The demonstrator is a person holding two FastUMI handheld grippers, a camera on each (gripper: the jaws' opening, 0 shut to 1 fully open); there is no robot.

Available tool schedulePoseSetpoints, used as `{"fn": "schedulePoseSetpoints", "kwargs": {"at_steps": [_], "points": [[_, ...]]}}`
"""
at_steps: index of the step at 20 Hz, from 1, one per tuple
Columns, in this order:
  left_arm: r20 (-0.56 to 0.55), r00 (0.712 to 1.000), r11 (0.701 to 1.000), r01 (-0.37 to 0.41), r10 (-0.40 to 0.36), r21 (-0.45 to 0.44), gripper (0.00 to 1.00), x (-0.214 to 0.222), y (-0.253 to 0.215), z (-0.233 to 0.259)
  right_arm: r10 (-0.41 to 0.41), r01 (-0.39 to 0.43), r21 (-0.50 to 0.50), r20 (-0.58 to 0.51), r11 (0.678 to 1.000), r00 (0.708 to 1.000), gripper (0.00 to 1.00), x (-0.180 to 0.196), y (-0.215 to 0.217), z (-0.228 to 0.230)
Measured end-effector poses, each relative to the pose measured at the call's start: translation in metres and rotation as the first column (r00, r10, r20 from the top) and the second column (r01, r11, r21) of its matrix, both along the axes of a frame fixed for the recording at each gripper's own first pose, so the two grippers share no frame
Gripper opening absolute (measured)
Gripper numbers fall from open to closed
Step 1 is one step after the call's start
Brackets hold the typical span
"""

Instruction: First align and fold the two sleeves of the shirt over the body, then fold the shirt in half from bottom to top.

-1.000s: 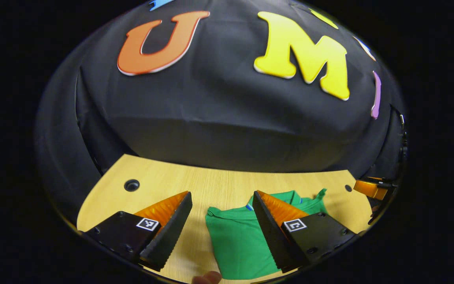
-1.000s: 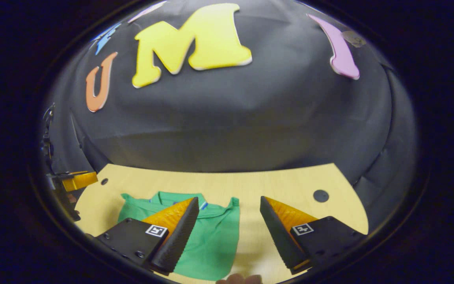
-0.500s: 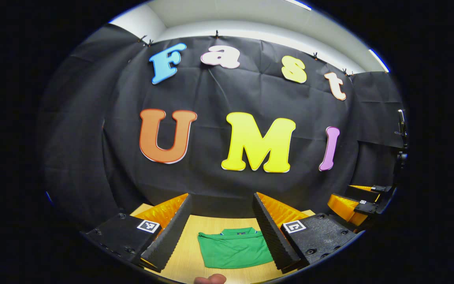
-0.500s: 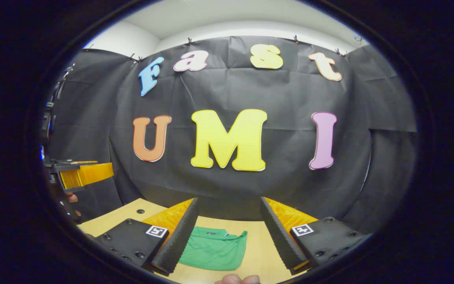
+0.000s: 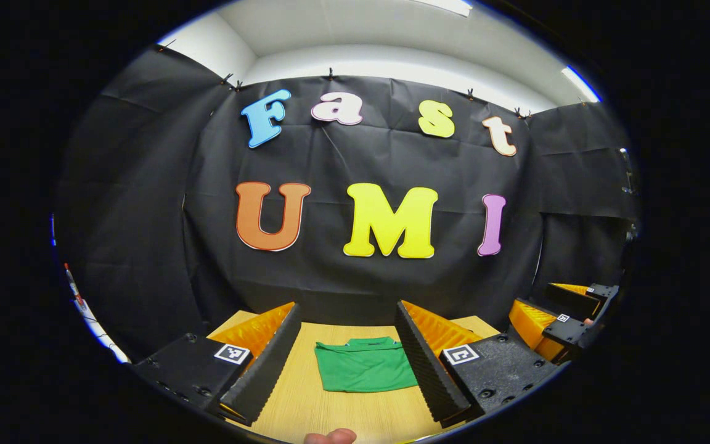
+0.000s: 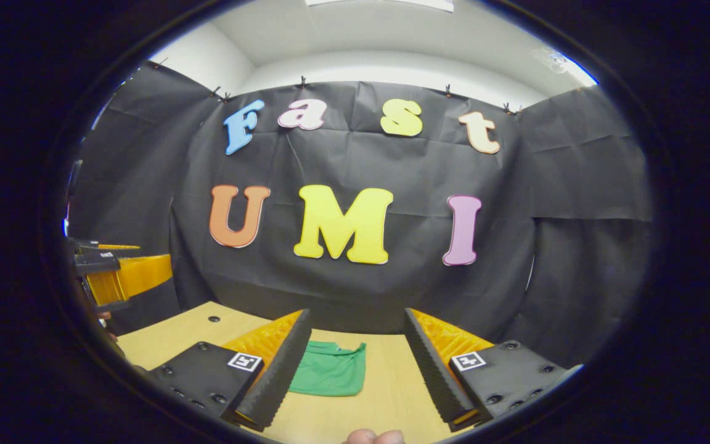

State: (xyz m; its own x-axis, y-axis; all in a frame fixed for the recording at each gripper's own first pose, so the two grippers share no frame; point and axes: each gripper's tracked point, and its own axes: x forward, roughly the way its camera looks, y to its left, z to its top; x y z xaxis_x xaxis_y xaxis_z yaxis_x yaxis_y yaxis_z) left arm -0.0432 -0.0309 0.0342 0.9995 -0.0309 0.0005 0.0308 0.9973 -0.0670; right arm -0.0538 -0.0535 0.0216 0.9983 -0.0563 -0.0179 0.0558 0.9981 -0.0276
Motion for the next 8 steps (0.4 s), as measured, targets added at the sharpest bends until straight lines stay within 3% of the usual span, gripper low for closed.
{"fn": "schedulePoseSetpoints", "kwargs": {"at_steps": [8], "points": [[0.003,1.0,1.0,0.011,-0.011,0.007,0.98,-0.0038,-0.0041,0.0016,-0.011,0.011,0.018,0.001,1.0,1.0,0.94,-0.0054,0.0022,0.0026]]}}
